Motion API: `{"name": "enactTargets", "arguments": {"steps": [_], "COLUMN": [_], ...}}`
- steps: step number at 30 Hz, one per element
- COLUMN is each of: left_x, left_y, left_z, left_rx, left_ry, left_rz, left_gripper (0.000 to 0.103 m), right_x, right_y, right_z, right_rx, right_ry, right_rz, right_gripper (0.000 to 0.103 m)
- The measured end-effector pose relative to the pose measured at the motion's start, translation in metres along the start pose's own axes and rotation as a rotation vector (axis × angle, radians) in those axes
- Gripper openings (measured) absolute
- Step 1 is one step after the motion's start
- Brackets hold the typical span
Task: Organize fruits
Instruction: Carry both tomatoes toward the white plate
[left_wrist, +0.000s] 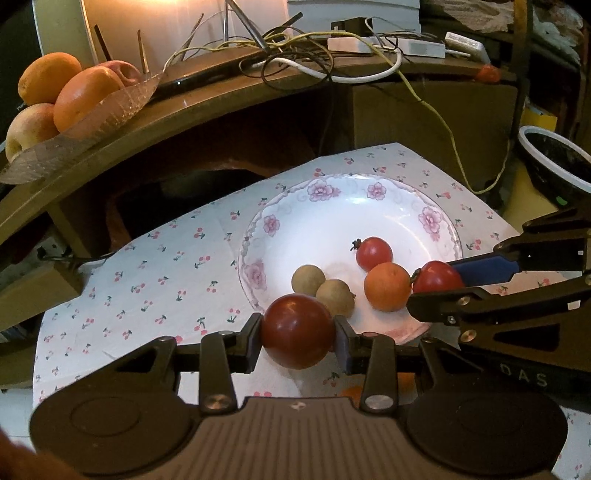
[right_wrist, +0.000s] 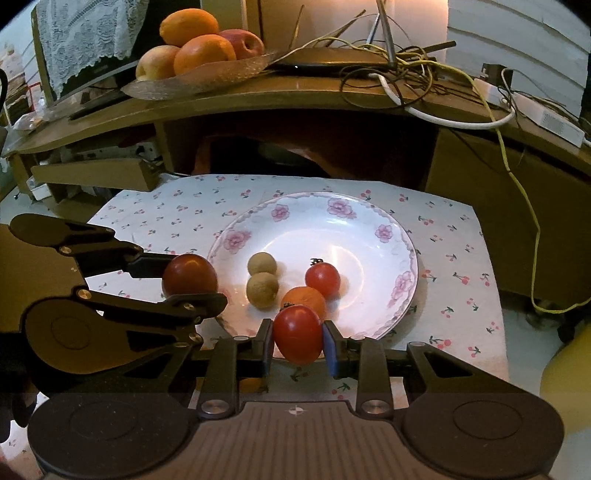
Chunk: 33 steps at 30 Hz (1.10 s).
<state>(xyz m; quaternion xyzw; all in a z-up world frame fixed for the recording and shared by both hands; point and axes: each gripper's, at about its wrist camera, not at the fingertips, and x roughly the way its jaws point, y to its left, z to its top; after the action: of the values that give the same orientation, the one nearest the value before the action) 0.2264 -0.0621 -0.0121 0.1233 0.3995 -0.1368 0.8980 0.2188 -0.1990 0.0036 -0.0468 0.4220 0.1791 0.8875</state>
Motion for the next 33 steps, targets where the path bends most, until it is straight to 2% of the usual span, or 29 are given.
{"name": "enactTargets", "arguments": {"steps": [22,33], "left_x": [0.026,0.034], "left_y": [0.006,0.013], "left_z": [0.014,0.024], "left_rx": [-0.061,-0.106], "left_ry": [-0.022,-0.058], "left_rz": [-0.052,-0.066], "left_gripper": [0.044,0.044], "right_x": [0.024,0.034], "right_y": [-0.026,-0.035], "right_z": [0.009,0.019], "right_rx": [0.081,0.136], "right_ry": [-0.003,-0.021], "right_rz": [0.017,0.023], "right_gripper": [0.032,0.032]}}
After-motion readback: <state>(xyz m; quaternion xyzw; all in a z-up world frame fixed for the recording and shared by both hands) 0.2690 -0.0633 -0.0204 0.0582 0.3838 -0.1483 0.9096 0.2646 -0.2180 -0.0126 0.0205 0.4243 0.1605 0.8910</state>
